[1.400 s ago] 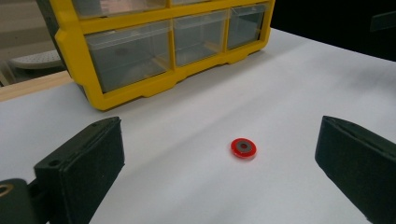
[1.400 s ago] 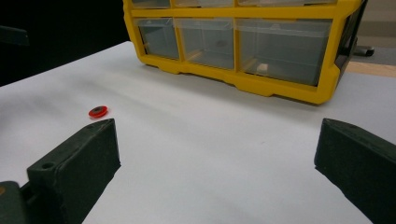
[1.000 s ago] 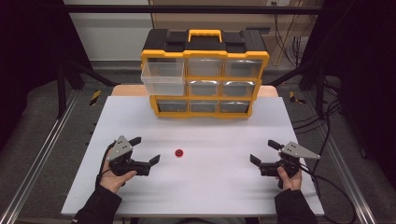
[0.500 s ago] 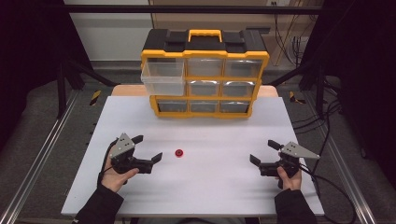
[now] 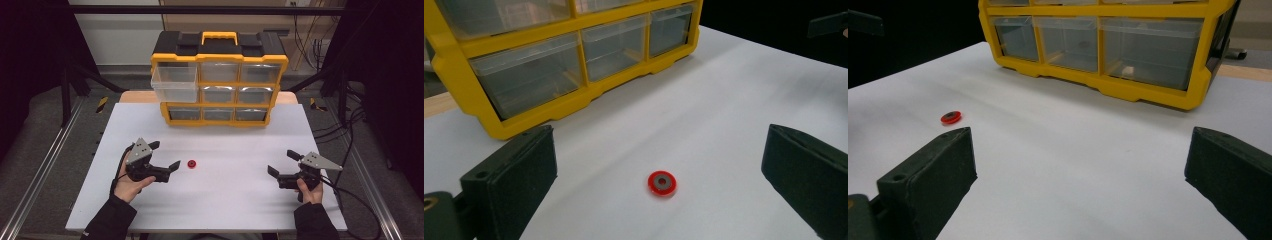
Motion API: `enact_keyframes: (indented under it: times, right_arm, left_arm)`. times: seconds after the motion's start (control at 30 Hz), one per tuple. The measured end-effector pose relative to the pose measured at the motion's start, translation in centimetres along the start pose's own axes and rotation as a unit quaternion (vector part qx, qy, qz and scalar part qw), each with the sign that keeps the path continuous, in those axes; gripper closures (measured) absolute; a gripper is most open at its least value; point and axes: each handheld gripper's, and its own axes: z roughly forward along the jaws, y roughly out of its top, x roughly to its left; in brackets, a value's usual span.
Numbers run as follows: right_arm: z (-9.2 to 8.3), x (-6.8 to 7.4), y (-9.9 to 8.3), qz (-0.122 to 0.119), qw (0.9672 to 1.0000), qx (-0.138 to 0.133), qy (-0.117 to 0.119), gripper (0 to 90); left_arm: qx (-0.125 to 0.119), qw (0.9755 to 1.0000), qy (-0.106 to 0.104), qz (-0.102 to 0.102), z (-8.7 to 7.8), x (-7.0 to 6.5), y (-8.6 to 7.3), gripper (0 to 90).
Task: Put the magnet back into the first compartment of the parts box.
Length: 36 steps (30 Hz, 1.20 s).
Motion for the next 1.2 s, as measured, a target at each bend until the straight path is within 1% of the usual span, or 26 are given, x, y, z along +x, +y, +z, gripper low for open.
enact_keyframes:
  times: [0.07,0.27,0.47,0.63,0.8,1.0,1.2]
  right_arm:
    - [0.0,0.0,0.0,0.0,1.0,-0.001,0.0,0.4]
    - [0.0,0.0,0.0,0.0,1.0,-0.002,0.0,0.4]
    - [-0.1,-0.1,0.0,-0.003,1.0,-0.004,-0.001,0.4]
    - [0.0,0.0,0.0,0.001,1.0,-0.002,0.001,0.4]
    - [0.0,0.0,0.0,-0.001,1.0,-0.003,0.0,0.4]
    - [0.0,0.0,0.0,0.001,1.0,-0.002,0.001,0.4]
    - [-0.1,0.0,0.0,0.001,1.0,-0.002,0.001,0.4]
  left_arm:
    - [0.003,1.0,-0.001,0.004,0.3,-0.1,0.2,0.8]
    - [0.006,1.0,-0.003,0.007,0.9,-0.5,0.6,0.8]
    - [0.01,0.9999,-0.005,0.006,1.7,-0.7,1.0,0.8]
    - [0.016,0.9998,-0.004,0.007,2.3,-0.8,1.1,0.8]
    - [0.02,0.9998,-0.004,0.007,2.8,-0.8,1.2,0.8]
    - [0.032,0.9995,-0.002,0.006,3.9,-0.8,1.2,0.8]
    - [0.044,0.999,0.0,0.004,4.5,-0.7,1.0,0.8]
